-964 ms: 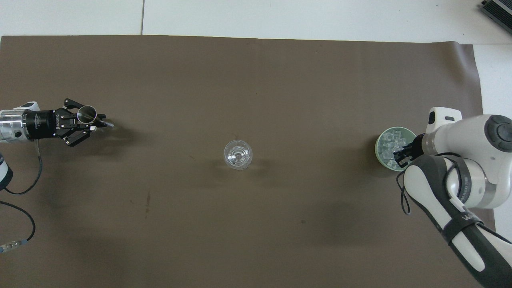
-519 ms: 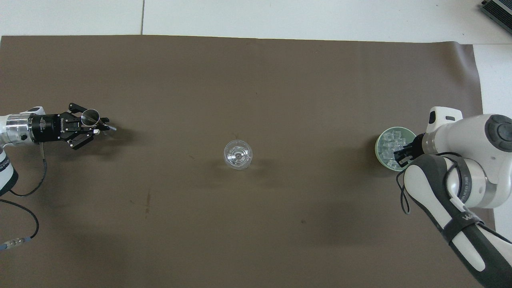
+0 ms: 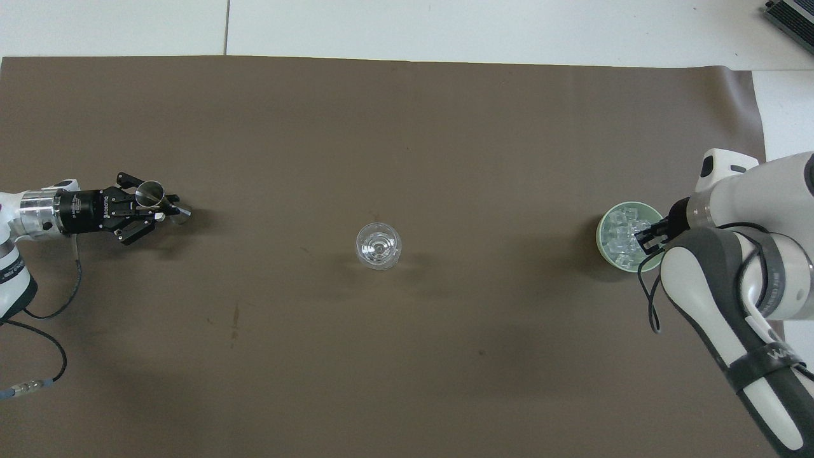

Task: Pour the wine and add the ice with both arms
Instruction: 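Lift the cup with the right gripper while the left gripper lowers the jigger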

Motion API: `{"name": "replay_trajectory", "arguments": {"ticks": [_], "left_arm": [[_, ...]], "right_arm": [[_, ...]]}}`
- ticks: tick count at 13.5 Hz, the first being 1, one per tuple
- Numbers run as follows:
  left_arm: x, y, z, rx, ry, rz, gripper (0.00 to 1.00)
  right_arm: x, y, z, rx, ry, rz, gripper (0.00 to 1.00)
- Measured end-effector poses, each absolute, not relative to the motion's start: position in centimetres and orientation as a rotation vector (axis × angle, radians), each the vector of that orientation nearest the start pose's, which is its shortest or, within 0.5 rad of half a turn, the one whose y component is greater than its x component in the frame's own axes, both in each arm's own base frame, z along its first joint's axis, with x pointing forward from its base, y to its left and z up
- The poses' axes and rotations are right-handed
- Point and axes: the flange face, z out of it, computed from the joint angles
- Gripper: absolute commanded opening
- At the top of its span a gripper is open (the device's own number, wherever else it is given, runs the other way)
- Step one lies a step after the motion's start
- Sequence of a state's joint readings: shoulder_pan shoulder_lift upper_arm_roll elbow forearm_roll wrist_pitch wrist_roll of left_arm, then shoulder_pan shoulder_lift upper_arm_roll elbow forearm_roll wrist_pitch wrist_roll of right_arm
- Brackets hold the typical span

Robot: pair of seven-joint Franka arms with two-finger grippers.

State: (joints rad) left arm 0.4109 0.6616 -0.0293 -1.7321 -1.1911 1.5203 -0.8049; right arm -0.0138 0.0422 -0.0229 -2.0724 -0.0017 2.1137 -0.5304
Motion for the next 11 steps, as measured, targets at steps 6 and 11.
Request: {"name": "replay_trajectory", "arguments": {"ticks": [6, 11], "left_arm": [[59.9, 12.9, 21.6, 1.231, 1.470, -1.133, 0.37], [60.0, 13.0, 21.6, 1.230, 1.476, -1.123, 1.00]], "right_arm": [[53.1, 5.8, 49.8, -3.100, -0.558, 0.021, 0.00], [50.1, 12.9, 52.8, -3.142, -0.425, 0.042, 0.00]]}}
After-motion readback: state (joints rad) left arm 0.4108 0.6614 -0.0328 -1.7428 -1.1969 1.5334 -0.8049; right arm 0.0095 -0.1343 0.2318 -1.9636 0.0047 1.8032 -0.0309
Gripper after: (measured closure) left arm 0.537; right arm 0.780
